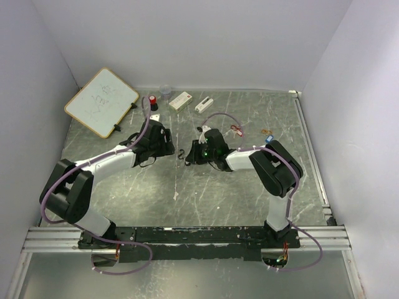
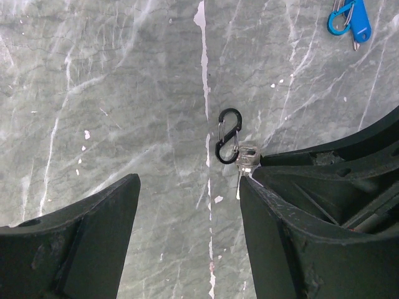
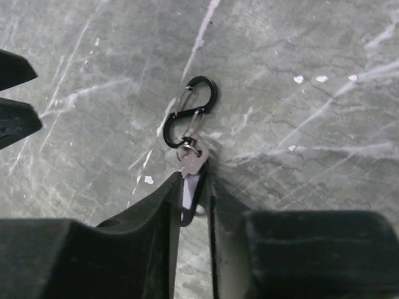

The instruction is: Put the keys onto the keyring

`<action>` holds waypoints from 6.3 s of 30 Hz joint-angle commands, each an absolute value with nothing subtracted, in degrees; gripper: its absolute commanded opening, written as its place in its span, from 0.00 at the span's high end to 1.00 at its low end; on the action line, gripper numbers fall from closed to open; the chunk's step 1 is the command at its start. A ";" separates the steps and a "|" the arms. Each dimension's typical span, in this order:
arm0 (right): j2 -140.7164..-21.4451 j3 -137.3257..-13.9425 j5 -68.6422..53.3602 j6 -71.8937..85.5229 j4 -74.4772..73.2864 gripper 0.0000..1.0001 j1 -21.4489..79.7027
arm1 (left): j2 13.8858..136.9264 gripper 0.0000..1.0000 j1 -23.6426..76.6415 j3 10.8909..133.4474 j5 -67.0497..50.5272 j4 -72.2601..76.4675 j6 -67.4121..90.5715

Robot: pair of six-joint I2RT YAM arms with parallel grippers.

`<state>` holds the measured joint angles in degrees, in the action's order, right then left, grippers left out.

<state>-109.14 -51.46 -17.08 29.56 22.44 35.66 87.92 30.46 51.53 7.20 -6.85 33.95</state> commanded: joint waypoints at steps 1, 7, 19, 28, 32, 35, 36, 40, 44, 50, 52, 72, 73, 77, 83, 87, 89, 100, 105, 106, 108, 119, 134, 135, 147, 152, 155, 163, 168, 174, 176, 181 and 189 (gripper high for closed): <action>-111.37 -51.93 -13.86 29.69 19.38 0.83 36.34 | 86.30 0.25 29.89 50.98 5.61 -5.84 34.37; -109.74 -51.37 -10.61 29.33 19.49 1.00 36.35 | 86.59 0.25 29.79 51.37 5.37 -5.86 34.28; -96.10 -48.91 -2.31 22.28 17.30 1.00 36.26 | 89.90 0.25 29.79 53.44 2.79 -4.37 34.48; -90.97 -48.98 1.42 18.61 13.52 1.00 35.84 | 92.99 0.26 29.88 54.84 1.72 -3.64 34.38; -90.04 -49.12 1.77 17.81 12.69 1.00 35.58 | 93.94 0.26 30.04 54.78 1.07 -2.80 34.32; -89.14 -49.03 2.28 17.52 12.32 1.00 35.35 | 94.35 0.26 30.51 54.49 0.54 -1.73 33.94; -88.82 -48.97 2.54 17.48 12.16 1.00 35.28 | 94.42 0.26 30.69 54.34 0.45 -1.41 33.74; -87.54 -48.59 3.16 17.72 11.95 1.00 34.53 | 95.16 0.26 32.17 54.32 1.45 -0.76 32.71; -86.21 -48.47 3.21 17.63 11.50 1.00 33.73 | 96.85 0.27 34.65 55.02 5.28 -0.89 31.27; -83.63 -47.91 3.27 17.15 10.73 1.00 32.76 | 100.72 0.29 38.48 57.65 11.35 -1.68 29.23; -82.96 -47.61 3.19 17.10 10.65 1.00 32.43 | 101.54 0.30 38.87 57.88 12.14 -1.50 28.94; -81.13 -46.13 2.64 17.33 10.46 1.00 31.46 | 106.19 0.35 39.47 58.30 17.49 1.12 25.34; -81.08 -46.03 2.58 17.39 10.42 1.00 31.40 | 106.22 0.36 39.60 58.13 17.49 1.49 25.20; -80.99 -45.88 2.55 17.62 10.62 1.00 31.38 | 106.90 0.43 39.63 58.36 17.19 1.53 24.66; -81.37 -45.83 2.19 17.75 10.85 1.00 31.38 | 107.33 0.47 39.81 57.92 16.86 2.06 24.36; -81.37 -45.69 1.88 17.90 10.99 1.00 31.33 | 107.93 0.49 40.22 57.96 16.80 2.51 23.91; -81.47 -45.69 1.85 17.87 10.91 1.00 31.29 | 108.33 0.51 40.34 58.21 16.61 2.56 23.82; -81.32 -45.75 1.98 17.58 10.64 1.00 31.20 | 109.85 0.60 41.17 59.06 16.79 2.04 23.30; -81.54 -45.88 1.85 17.45 10.63 1.00 31.13 | 109.95 0.69 41.38 58.98 16.61 1.89 23.38; -81.54 -45.86 1.85 17.42 10.63 1.00 31.12 | 109.95 0.75 41.33 59.05 16.50 1.81 23.38; -81.52 -45.87 1.85 17.40 10.68 1.00 31.11 | 109.80 0.88 41.40 59.00 16.31 1.59 23.42; -82.88 -45.93 -2.81 15.18 10.94 1.00 31.03 | 105.18 0.93 41.33 59.35 14.99 0.12 23.03; -84.85 -48.09 -5.57 13.75 9.84 1.00 31.14 | 96.56 0.93 41.39 67.42 12.86 -6.69 23.20; -84.94 -48.18 -5.62 13.79 9.84 1.00 31.18 | 96.29 0.93 41.36 67.53 12.46 -6.56 23.35; -84.36 -48.17 -5.40 14.49 10.00 1.00 31.29 | 95.56 0.93 41.59 67.36 8.49 -5.18 25.55; -84.12 -47.98 -5.11 14.89 10.27 1.00 31.29 | 95.55 0.93 42.56 67.49 8.09 -4.61 25.88; -84.04 -47.90 -4.92 15.16 10.58 1.00 31.35 | 95.91 0.93 43.33 67.72 8.17 -4.42 26.14; -84.09 -48.14 -4.78 15.10 10.37 1.00 31.38 | 97.13 0.93 45.20 68.83 10.17 -4.20 26.88; -84.05 -48.42 -4.81 15.03 10.15 1.00 31.38 | 98.18 0.93 45.83 69.75 10.75 -3.96 26.68; -83.87 -48.78 -4.62 14.85 9.79 1.00 31.38 | 99.68 0.93 46.14 70.78 10.82 -3.69 26.46; -83.84 -48.86 -4.61 14.85 9.69 1.00 31.38 | 99.99 0.93 46.15 70.92 10.72 -3.61 26.46; -83.90 -49.03 -4.46 14.83 9.67 1.00 31.39 | 100.58 0.93 46.31 70.93 11.15 -3.52 26.37; -83.84 -48.88 -4.63 15.16 10.02 1.00 31.38 | 101.09 0.93 46.29 70.18 11.75 -2.41 26.63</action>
